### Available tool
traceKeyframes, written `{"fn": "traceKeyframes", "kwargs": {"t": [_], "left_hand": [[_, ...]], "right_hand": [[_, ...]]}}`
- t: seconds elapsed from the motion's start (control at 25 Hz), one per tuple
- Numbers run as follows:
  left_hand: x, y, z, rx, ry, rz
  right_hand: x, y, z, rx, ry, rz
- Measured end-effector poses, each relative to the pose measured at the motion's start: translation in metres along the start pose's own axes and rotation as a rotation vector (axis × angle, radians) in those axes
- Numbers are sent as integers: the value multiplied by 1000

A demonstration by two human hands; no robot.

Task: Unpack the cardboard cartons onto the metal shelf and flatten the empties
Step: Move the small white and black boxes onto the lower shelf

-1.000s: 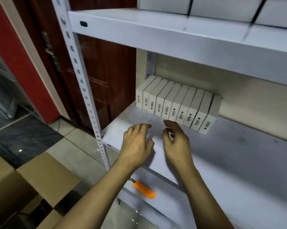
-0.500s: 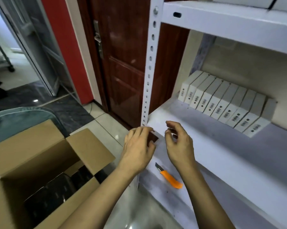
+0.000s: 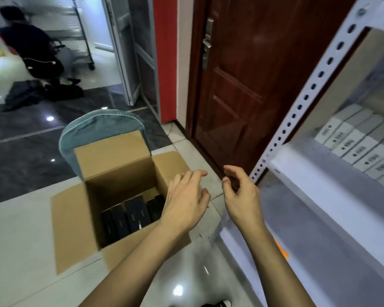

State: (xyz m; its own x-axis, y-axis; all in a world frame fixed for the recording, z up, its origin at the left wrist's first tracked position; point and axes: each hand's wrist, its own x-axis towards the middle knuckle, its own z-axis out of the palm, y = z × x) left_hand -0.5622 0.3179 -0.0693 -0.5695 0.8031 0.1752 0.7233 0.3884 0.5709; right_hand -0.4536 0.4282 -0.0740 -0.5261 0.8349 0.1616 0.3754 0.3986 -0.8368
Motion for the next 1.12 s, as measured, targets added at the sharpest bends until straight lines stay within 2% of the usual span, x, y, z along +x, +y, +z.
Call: {"fn": "traceKeyframes", "kwargs": {"t": [0.6, 0.92, 1.12], "left_hand": [[-50, -116, -60, -3, 177, -381], [-32, -162, -60, 45, 243, -598], [-17, -193, -45, 27, 202, -739]], "right_hand": [[2, -51, 140, 25, -413, -128], [49, -46, 210, 24, -592, -122], [75, -22, 242, 2, -711, -105]]}}
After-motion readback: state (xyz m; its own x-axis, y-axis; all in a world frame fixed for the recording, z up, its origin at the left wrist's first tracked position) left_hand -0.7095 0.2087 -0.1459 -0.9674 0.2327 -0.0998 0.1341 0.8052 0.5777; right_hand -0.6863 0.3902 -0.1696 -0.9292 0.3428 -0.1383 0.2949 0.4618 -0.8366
